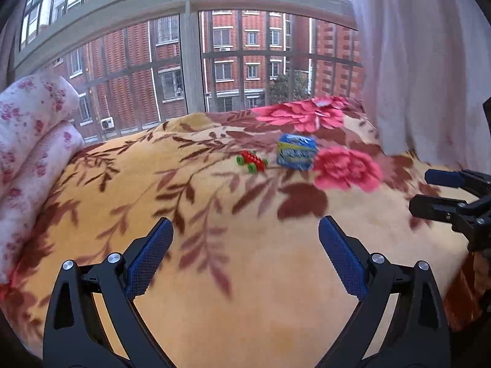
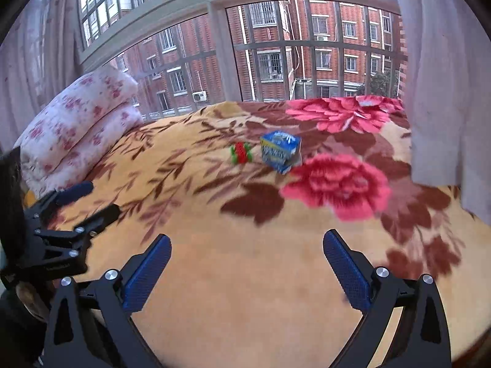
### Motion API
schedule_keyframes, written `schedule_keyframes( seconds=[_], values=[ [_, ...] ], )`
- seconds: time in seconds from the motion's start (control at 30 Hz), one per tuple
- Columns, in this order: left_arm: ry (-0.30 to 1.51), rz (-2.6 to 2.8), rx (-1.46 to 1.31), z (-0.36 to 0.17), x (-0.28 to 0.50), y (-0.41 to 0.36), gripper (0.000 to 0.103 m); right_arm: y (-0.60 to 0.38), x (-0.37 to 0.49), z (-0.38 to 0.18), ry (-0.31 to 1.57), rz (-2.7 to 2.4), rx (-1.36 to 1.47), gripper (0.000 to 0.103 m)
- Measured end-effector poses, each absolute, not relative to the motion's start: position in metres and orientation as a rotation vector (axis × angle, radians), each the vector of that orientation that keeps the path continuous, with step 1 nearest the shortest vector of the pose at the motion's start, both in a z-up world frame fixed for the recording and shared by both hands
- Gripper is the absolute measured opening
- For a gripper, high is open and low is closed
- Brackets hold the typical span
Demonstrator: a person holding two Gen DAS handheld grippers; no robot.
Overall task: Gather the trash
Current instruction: 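Grasp the blue milk box with the right tool while the left tool grasps the red-green toy car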
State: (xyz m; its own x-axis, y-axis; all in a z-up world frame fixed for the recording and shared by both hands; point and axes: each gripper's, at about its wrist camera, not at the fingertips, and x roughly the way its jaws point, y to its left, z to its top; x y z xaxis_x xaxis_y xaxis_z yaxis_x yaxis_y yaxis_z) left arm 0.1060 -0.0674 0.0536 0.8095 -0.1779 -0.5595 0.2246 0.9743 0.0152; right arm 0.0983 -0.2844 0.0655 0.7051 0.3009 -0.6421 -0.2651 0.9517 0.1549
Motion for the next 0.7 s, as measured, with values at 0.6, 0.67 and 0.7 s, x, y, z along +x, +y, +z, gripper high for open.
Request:
schedule_keyframes(
  seconds=[0.6,0.67,0.7],
  values=[
    [0.77,-0.166,-0.037,-0.019,0.198,-0.065,0.093,-0.274,0.332,-0.007,0.787,0.343,-0.026,0.098],
    [0.778,-0.17,-0.005,-0.02,0.198,-0.071,0.093,-0.271,0.351,-0.014,0.792,0.343,-0.03,0.098],
    [0.78,-0.171,0.012,-0.021,0.198,-0.074,0.093,-0.27,0.36,-0.018,0.803,0.345,-0.026,0.098]
  ],
)
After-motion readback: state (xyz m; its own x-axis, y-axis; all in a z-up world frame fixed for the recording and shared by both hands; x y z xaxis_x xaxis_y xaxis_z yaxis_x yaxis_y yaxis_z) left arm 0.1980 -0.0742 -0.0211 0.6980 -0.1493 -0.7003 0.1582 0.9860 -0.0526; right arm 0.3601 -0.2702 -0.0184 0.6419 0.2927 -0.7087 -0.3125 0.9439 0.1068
